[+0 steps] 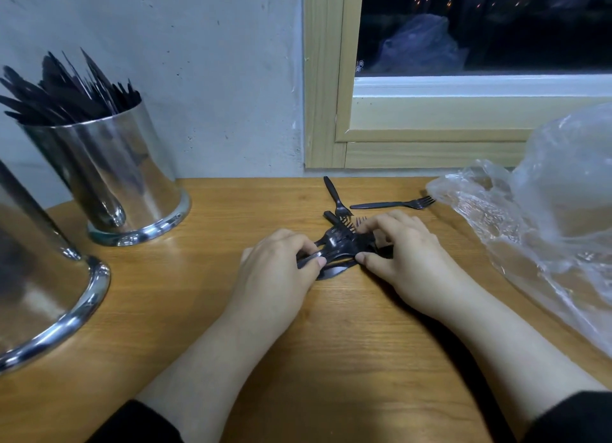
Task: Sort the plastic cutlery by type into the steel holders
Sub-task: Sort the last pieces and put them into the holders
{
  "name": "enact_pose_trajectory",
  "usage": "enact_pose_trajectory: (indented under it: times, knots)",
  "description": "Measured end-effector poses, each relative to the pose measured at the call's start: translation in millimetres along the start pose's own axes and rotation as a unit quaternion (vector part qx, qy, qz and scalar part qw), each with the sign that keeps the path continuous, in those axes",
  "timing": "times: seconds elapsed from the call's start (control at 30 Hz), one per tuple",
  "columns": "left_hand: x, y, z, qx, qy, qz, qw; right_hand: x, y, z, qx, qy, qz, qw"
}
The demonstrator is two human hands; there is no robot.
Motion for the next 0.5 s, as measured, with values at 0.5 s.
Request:
enact_pose_trajectory:
  times: [0.5]
  knots:
    - [-17, -7, 5, 0.100, -0.054, -0.108, 0.988, -1, -15, -3, 0.047, -0.156, 0.058, 0.985]
Point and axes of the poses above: each hand's wrist, its own z-axis towards the middle knuckle, its own y-axis out of the palm, x = y × z, the point moved 3 cm from there along z, towards the middle knuckle, and after that the axes turned 15 degrees about z, right-handed, at the moved point
